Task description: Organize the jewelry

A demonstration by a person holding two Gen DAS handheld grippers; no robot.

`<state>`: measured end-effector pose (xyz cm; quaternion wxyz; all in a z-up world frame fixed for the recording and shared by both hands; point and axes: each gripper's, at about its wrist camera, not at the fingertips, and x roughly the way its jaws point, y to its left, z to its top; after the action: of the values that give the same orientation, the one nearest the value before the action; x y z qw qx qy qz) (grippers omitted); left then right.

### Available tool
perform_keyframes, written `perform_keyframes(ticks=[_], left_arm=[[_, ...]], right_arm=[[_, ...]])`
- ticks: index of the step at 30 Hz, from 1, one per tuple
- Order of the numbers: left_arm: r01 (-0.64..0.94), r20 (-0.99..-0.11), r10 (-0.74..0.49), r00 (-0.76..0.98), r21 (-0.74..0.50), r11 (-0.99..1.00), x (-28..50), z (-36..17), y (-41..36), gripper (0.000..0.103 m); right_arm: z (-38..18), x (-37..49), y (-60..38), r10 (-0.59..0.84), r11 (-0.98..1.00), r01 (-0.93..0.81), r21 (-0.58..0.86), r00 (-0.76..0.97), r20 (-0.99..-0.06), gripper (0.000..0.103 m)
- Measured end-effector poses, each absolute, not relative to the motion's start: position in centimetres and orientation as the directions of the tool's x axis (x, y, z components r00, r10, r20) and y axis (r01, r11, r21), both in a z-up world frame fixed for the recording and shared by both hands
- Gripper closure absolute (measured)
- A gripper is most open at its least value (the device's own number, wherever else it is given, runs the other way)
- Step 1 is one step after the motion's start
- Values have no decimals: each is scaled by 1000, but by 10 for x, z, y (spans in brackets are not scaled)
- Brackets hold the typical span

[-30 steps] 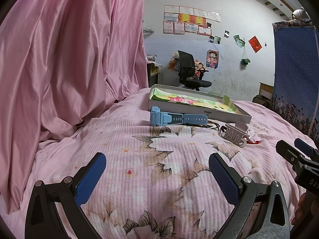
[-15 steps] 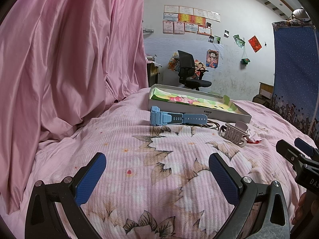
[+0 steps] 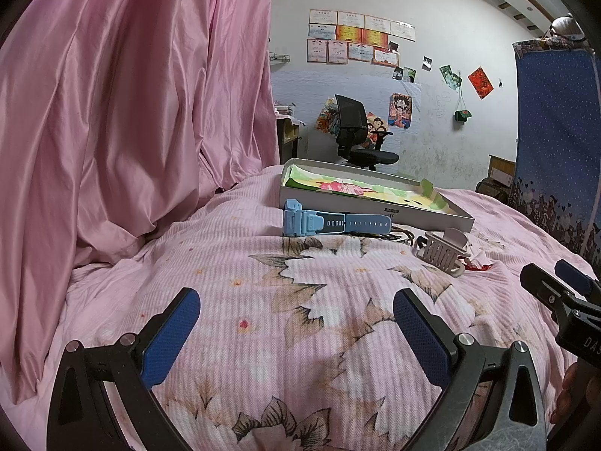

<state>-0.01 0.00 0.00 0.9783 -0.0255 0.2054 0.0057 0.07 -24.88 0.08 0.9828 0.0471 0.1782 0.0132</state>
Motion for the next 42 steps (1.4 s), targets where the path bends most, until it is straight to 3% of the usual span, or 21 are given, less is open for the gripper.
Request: perform_keyframes(ticks=[24,42], left_arm=[[-28,-408,6,913,-49,998,1,1,0,0],[0,-474,-27,880,-56,998,65,25,11,0]], right_arm=[[3,1,-248,42,995,-10,96,938,-345,1],[30,50,-248,168,986,-162,50,900,-401,1]])
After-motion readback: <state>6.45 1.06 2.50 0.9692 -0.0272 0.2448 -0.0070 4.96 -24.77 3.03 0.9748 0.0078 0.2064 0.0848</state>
